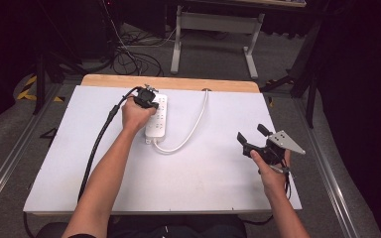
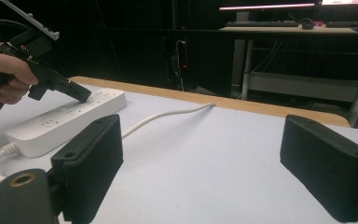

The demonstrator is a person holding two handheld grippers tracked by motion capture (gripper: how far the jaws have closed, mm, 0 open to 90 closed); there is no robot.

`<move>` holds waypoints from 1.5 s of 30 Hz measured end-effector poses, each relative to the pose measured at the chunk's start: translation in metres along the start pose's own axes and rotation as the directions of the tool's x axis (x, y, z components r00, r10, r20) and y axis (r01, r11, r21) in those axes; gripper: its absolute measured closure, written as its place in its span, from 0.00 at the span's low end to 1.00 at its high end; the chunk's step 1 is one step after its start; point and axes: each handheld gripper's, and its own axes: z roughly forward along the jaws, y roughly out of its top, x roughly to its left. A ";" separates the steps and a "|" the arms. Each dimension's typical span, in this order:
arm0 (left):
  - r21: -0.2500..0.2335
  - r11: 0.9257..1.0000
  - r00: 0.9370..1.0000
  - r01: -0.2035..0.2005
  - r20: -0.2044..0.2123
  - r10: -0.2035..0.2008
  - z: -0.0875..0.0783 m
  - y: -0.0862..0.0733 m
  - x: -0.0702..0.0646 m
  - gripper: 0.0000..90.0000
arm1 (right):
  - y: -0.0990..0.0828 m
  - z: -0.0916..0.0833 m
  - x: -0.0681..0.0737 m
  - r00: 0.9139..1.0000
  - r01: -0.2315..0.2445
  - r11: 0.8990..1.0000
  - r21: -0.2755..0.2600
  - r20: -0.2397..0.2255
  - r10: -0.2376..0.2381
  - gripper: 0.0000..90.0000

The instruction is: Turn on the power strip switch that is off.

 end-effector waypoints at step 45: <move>-0.143 0.977 0.987 0.159 0.014 -0.159 -0.004 -0.027 0.023 1.00 | 0.000 -0.004 0.000 1.000 -0.010 1.000 -0.003 0.008 0.010 0.15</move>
